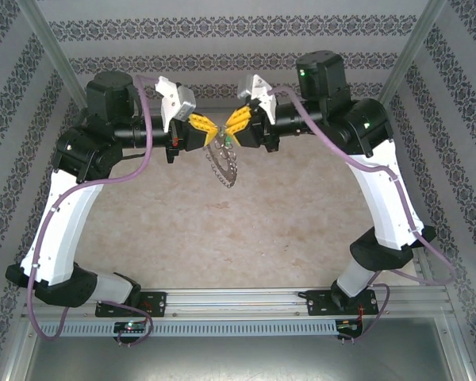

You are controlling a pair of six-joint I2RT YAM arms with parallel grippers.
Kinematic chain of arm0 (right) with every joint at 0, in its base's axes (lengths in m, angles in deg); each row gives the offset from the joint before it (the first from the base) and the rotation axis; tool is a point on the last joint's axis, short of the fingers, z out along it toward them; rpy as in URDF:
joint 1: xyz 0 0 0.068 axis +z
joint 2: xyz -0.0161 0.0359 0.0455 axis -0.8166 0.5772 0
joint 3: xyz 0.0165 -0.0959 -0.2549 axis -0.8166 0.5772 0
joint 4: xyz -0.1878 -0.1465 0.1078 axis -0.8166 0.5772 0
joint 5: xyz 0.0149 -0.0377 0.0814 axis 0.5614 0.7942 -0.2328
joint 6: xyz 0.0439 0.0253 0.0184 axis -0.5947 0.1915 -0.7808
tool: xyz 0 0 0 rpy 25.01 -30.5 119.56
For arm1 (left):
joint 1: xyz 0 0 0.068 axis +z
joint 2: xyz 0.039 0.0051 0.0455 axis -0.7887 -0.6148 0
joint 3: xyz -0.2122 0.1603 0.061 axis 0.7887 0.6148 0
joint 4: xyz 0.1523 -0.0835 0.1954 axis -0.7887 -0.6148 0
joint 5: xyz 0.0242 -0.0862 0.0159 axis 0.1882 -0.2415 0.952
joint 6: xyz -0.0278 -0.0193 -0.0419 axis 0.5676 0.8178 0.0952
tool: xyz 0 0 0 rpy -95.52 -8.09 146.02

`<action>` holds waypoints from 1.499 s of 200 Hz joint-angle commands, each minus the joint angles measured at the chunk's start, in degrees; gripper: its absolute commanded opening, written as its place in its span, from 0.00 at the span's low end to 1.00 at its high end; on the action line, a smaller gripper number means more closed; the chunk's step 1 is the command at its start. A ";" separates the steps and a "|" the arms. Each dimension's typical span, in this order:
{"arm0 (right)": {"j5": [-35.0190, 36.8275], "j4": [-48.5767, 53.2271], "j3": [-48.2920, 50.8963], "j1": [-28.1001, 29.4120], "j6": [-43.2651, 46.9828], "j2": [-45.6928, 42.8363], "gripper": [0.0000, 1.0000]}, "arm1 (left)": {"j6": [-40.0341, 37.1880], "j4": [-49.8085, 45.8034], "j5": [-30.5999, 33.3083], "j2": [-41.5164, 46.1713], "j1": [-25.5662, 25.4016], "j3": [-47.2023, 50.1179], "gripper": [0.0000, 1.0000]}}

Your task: Put the keys on the keyring

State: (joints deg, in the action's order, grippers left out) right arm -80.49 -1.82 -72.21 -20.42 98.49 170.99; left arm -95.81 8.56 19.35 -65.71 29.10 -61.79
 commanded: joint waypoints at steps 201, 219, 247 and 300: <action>-3.38 -11.81 -12.62 0.21 -23.79 5.66 0.22 | 32.03 67.86 -7.23 5.99 5.89 24.98 0.00; -3.13 -12.00 -13.30 0.04 -24.78 6.03 0.22 | 32.52 69.29 -7.41 5.94 5.95 25.91 0.00; -1.38 -11.70 -14.98 -0.96 -27.68 7.47 0.20 | 36.20 75.17 -7.86 5.46 6.53 27.74 0.00; -3.00 -11.91 -17.42 -1.97 -32.14 9.88 0.18 | 38.96 80.20 -8.11 4.91 7.11 29.87 0.00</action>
State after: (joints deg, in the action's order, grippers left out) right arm -82.51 -12.09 -88.25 -22.01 69.70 179.36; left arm -59.33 81.45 12.16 -61.06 35.33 -32.74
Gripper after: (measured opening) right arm 0.183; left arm 0.043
